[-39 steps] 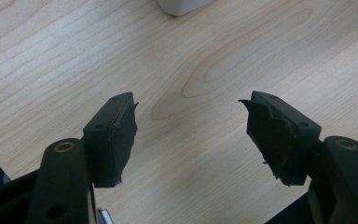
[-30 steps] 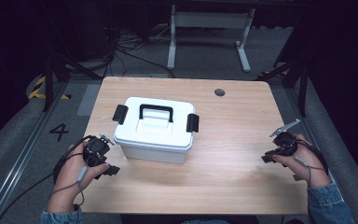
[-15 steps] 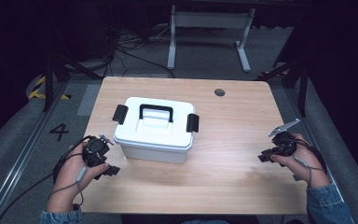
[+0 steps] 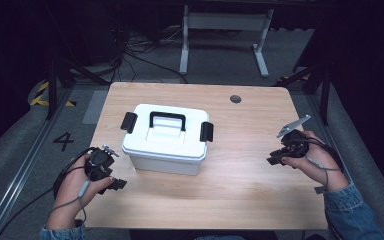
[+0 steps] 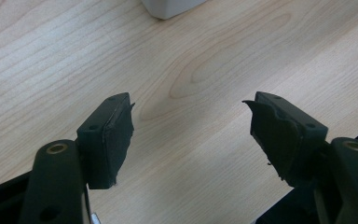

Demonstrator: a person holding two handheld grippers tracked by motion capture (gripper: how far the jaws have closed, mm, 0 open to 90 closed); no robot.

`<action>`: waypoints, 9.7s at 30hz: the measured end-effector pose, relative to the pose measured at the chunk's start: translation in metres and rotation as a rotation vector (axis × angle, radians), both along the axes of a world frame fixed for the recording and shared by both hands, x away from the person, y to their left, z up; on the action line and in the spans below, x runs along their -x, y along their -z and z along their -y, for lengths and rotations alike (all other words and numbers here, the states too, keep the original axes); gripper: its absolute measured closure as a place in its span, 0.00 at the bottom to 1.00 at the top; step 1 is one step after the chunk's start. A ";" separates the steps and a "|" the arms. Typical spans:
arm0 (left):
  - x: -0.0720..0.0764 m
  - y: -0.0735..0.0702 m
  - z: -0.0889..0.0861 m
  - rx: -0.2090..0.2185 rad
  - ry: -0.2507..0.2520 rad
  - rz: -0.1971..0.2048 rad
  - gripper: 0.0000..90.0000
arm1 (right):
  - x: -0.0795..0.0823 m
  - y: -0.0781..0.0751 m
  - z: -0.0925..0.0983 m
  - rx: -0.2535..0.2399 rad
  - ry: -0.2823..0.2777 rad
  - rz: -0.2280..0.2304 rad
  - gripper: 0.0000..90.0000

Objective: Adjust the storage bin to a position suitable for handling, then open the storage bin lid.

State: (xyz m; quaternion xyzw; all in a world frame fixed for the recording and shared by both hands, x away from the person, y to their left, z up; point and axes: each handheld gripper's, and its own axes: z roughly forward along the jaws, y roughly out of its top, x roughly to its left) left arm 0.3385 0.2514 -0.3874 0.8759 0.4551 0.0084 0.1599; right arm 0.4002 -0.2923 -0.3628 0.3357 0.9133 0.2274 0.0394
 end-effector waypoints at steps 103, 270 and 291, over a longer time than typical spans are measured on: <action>-0.009 0.001 -0.005 0.018 0.041 0.009 0.31 | -0.106 -0.062 -0.268 -0.084 -0.387 -0.013 0.78; -0.020 0.018 -0.012 0.010 0.024 -0.040 0.29 | -0.093 0.048 0.034 -0.139 -0.012 0.015 0.94; -0.022 0.022 -0.010 0.010 0.026 -0.056 0.28 | -0.096 0.062 0.041 -0.177 0.038 0.034 0.73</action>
